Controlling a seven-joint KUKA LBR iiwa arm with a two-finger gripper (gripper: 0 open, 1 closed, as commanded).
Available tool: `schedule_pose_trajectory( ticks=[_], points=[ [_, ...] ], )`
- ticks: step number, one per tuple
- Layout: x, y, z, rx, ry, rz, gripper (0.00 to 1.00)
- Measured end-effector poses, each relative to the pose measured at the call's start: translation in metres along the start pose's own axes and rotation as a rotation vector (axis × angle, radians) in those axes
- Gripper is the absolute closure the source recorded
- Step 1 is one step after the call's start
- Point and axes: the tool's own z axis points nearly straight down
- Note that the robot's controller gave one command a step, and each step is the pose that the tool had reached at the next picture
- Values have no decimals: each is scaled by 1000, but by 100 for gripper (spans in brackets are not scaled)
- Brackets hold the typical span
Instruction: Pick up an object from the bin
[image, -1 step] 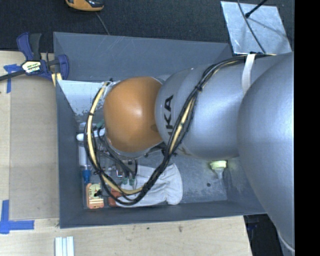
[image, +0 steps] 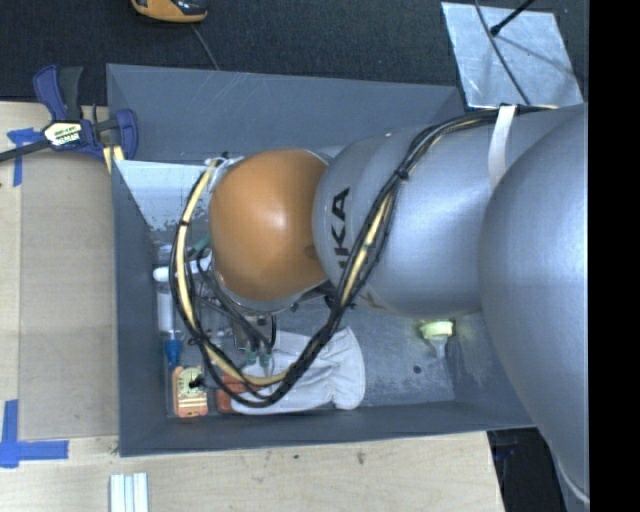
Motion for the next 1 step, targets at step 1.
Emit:
schedule_pose_trajectory(
  ticks=[1],
  points=[
    [5, 2, 33, -2, -7, -149, 0]
  ],
)
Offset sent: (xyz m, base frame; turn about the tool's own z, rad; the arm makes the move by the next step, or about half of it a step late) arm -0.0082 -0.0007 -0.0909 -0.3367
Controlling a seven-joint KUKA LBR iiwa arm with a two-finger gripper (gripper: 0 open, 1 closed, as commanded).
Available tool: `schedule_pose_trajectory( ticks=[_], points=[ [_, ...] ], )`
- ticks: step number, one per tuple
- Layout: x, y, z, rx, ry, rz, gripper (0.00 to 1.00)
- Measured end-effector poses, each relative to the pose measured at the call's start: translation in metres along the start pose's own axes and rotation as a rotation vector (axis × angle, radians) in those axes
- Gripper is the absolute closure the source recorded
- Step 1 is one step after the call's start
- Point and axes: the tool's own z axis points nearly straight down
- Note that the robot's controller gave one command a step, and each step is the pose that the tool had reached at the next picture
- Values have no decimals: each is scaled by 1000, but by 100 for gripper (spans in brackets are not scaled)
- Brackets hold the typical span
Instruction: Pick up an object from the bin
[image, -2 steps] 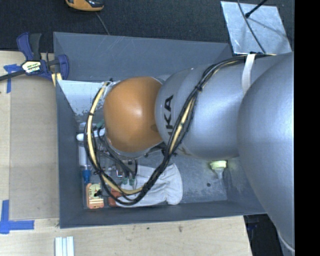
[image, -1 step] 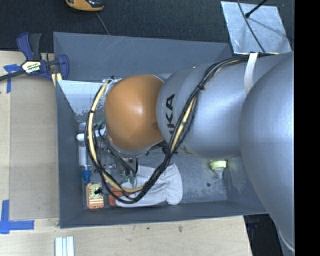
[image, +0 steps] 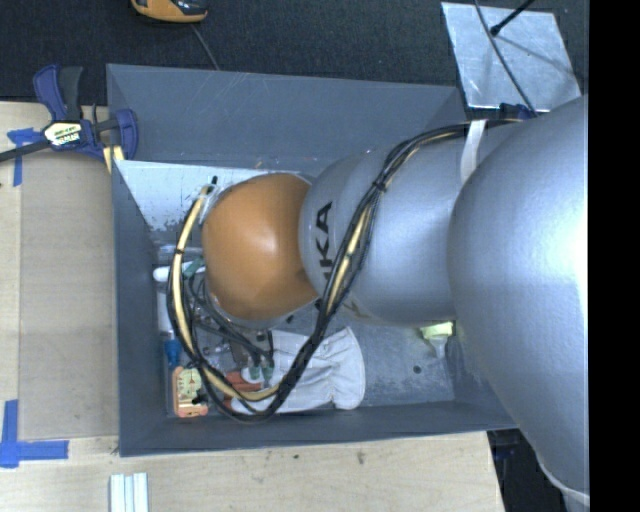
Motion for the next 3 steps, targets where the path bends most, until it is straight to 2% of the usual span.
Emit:
schedule_pose_trajectory(
  ticks=[1, 2, 3],
  points=[
    [5, -3, 61, 2, 14, -189, 0],
    [2, -8, 66, 1, 11, -328, 0],
    [-3, 3, 70, 0, 2, -501, 100]
  ],
)
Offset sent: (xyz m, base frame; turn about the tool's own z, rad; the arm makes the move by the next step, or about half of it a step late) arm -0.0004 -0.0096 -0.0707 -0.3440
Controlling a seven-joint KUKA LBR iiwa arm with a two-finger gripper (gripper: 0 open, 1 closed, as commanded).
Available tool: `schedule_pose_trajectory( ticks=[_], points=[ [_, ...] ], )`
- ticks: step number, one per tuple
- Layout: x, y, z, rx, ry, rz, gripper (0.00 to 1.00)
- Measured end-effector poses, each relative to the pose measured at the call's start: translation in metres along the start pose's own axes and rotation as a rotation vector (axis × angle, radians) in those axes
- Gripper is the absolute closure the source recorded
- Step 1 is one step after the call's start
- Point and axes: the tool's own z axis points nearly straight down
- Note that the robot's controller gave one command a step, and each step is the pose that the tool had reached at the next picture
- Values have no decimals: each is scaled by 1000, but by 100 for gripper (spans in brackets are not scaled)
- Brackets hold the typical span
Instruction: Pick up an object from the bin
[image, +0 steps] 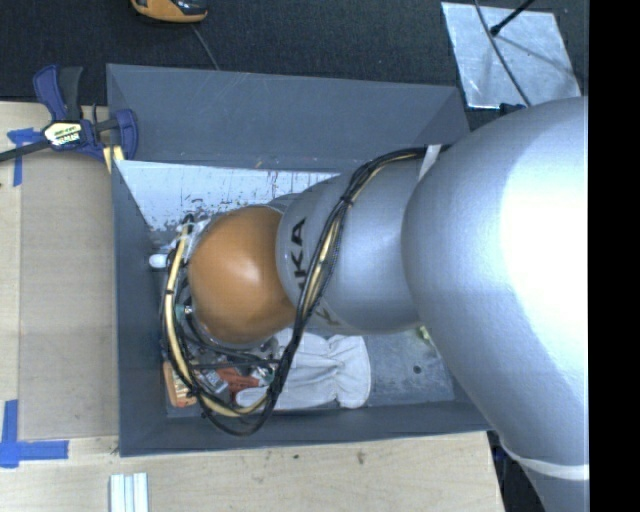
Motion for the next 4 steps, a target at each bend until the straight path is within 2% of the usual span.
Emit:
schedule_pose_trajectory(
  ticks=[1, 2, 3, 4],
  points=[
    [0, 0, 0, 0, 0, 0, 100],
    [2, -7, -26, -2, 4, -22, 100],
    [7, -6, -33, -2, 4, -38, 100],
    [2, -11, -79, -4, 12, -42, 100]
  ],
)
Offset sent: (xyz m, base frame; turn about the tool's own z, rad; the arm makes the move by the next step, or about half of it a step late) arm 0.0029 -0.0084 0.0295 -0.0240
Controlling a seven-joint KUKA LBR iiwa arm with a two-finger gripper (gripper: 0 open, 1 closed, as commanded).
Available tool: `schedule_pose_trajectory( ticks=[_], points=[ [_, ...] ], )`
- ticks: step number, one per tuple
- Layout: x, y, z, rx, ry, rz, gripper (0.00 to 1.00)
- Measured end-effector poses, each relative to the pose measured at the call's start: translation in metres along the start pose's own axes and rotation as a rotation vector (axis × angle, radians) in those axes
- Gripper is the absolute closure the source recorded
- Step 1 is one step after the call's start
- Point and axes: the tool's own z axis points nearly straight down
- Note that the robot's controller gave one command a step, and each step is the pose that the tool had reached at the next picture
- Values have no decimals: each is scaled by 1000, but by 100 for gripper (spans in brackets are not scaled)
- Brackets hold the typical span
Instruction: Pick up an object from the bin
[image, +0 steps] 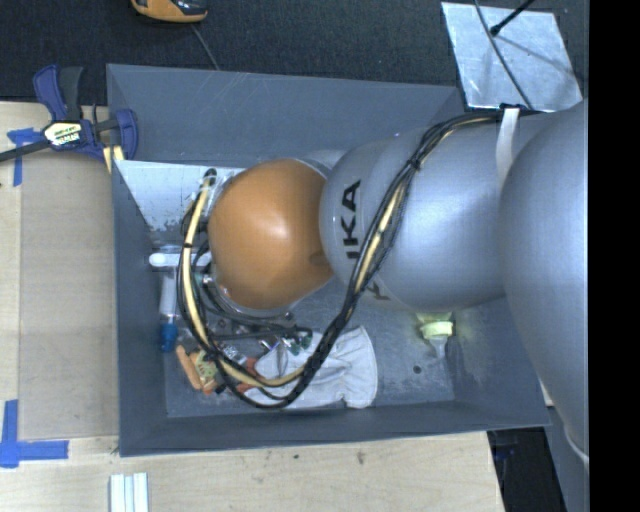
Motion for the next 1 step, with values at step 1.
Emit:
schedule_pose_trajectory(
  ticks=[1],
  points=[
    [-5, 1, 15, 6, -20, 35, 100]
  ],
)
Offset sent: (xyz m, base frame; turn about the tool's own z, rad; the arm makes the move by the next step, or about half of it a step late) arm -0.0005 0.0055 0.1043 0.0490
